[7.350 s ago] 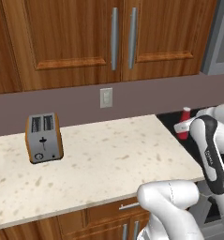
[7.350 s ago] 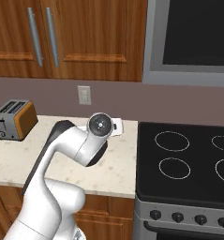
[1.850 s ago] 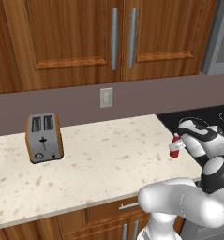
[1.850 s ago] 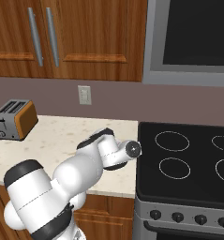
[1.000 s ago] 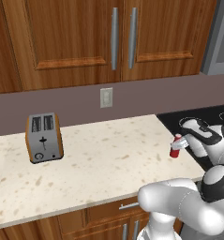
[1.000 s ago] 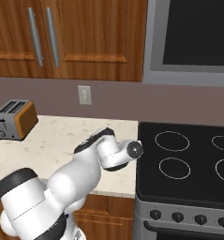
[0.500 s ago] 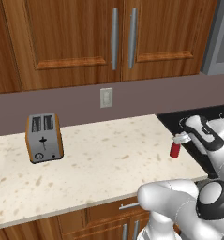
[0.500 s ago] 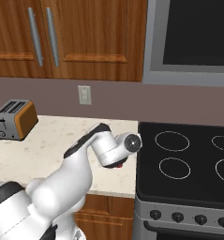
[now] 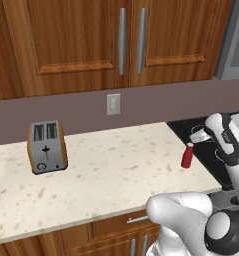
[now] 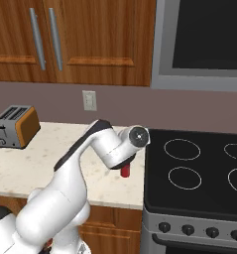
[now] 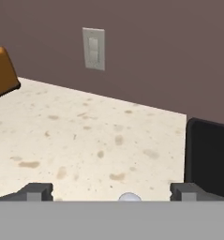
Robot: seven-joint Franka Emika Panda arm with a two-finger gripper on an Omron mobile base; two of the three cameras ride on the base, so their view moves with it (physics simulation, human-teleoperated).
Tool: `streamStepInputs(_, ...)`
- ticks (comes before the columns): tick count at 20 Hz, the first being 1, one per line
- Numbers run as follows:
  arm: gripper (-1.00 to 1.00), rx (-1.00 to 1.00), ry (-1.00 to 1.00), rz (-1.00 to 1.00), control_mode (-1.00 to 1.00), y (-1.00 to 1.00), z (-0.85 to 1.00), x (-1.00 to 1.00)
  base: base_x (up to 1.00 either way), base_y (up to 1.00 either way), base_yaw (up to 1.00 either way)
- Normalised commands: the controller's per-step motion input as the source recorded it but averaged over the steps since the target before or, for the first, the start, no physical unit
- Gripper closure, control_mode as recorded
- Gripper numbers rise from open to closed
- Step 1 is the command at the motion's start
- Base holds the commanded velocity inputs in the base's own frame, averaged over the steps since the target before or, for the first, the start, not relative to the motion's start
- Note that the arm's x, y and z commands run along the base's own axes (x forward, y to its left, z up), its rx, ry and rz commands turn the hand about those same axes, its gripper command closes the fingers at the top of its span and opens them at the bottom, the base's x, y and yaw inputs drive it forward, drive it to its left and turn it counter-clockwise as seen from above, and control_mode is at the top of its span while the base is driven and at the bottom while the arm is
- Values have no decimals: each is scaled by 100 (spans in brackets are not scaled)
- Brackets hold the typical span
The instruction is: Take 2 condiments from the cabinet and move them on the counter near the stove.Make sure the condiments are lined up with each other, next to each other.
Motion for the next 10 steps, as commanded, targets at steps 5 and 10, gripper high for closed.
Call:
streamStepInputs(5, -100, 0, 0, -3, -100, 32, 33, -71, 0, 0, 0)
streamStepInputs(10, -100, 0, 0, -11, -100, 63, 50, -88, 0, 0, 0)
